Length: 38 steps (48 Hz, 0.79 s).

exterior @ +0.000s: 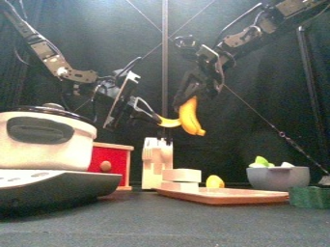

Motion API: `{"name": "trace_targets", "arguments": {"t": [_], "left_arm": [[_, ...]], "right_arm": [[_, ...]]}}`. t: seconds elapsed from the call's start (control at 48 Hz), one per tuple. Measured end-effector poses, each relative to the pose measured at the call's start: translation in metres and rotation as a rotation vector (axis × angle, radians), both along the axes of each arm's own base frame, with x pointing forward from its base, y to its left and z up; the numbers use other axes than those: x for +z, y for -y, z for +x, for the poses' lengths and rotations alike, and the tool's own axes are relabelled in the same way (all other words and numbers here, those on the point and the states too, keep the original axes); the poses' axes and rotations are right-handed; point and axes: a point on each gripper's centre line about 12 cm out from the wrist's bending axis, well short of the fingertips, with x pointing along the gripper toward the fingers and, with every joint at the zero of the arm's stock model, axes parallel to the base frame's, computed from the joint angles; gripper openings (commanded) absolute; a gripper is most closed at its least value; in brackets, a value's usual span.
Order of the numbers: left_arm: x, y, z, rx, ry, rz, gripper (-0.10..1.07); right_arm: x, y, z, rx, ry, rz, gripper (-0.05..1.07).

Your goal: Peel banana

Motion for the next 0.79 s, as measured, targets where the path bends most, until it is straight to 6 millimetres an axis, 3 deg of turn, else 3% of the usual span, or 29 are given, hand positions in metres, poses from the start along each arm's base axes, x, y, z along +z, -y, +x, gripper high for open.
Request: {"name": "trace_targets", "arguments": {"t": [0.458, 0.792], "left_arm": [[0.004, 0.004, 0.0, -0.011, 0.01, 0.007, 0.11], [0.004, 0.004, -0.001, -0.014, 0.008, 0.011, 0.11]], "right_arm": [[0.001, 0.0, -0.005, -0.003, 0.017, -0.002, 0.28], [0.021, -0.006, -0.023, 0.0, 0.087, -0.018, 0.28]]}}
